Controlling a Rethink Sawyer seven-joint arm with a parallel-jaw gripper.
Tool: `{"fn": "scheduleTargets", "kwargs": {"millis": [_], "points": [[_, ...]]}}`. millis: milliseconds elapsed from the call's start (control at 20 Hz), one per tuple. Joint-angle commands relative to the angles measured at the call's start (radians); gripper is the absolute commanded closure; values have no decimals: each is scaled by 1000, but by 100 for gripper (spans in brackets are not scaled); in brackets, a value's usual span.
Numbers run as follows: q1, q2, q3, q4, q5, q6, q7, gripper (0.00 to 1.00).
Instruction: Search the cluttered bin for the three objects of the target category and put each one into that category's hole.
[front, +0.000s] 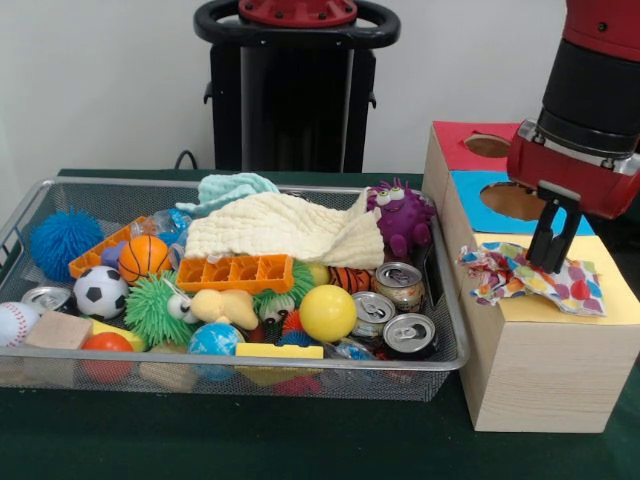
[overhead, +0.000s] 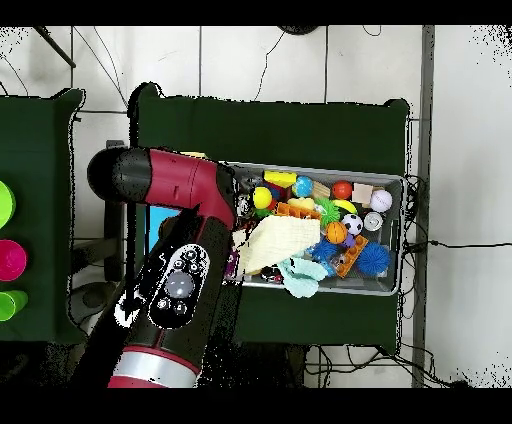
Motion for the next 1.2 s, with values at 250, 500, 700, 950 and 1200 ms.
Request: {"fn": "scheduleTargets", "kwargs": {"millis": [250,500,700,950,1200], "points": [[0,43,90,120,-37,-47,135,100],[-3,50,103,115,-26,-42,139,100],[-6,48,118,119,-16,-36,137,100],[-8,54,137,121,-4,-42,139,100],[-10,55,164,137,8,-51,137,100]]}}
